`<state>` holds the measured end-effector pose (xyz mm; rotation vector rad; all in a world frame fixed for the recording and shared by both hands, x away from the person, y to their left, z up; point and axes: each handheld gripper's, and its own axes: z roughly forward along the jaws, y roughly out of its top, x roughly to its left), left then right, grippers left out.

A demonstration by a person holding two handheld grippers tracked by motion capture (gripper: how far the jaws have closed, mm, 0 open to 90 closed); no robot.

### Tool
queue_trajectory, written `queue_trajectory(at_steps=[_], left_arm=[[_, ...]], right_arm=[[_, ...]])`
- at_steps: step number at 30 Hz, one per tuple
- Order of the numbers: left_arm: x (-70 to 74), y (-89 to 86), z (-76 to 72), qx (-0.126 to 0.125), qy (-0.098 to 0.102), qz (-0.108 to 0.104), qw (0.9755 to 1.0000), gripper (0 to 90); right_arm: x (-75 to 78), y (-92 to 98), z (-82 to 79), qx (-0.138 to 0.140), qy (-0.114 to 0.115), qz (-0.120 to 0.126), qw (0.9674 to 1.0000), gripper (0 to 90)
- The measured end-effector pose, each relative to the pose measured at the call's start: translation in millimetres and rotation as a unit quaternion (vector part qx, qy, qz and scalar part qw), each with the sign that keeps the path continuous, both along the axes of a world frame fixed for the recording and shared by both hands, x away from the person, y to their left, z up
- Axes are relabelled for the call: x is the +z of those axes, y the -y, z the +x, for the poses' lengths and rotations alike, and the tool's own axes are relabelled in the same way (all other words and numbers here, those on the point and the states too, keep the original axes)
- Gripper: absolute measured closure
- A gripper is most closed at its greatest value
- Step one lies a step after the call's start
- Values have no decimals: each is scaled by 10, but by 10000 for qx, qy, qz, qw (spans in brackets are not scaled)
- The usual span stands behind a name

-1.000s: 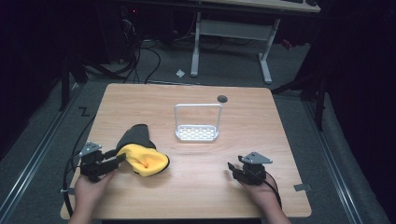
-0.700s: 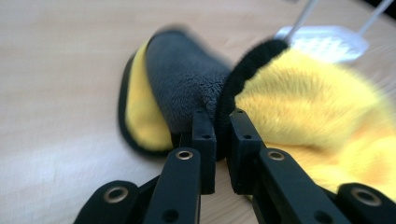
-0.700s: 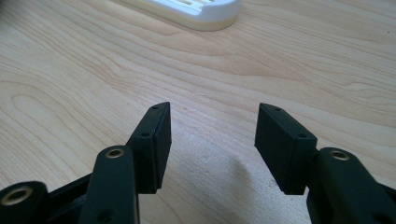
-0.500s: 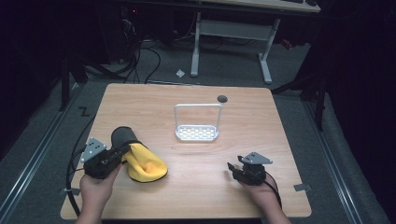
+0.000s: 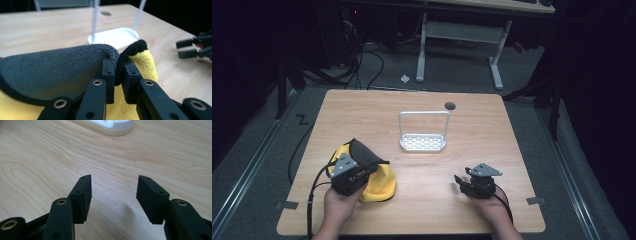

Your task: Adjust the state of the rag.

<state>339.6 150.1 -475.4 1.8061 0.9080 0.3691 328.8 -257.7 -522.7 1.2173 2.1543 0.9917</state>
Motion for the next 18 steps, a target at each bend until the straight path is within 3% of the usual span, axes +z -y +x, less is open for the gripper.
queue_trajectory(at_steps=[6,8,9,10,11,13,18], left_arm=[[-190,305,155,-245,-361,25,9990,793],[-204,326,173,-239,-396,21,9989,780],[-208,336,189,-245,-431,25,9988,705],[-204,338,197,-249,-448,0,9987,705],[-165,321,184,-252,-424,-25,9988,582],[-137,302,164,-246,-402,-29,9989,504],[25,76,8,-173,-224,-3,9996,415]], right_arm=[[-3,0,-4,14,-10,-8,10000,465],[-3,3,-4,20,-9,-3,10000,465],[-3,7,-8,1,-26,19,10000,465],[-3,7,-8,1,-26,19,10000,465],[-1,13,-9,10,-6,25,10000,466],[2,15,-13,11,-2,30,10000,466],[3,10,-18,17,7,28,10000,466]])
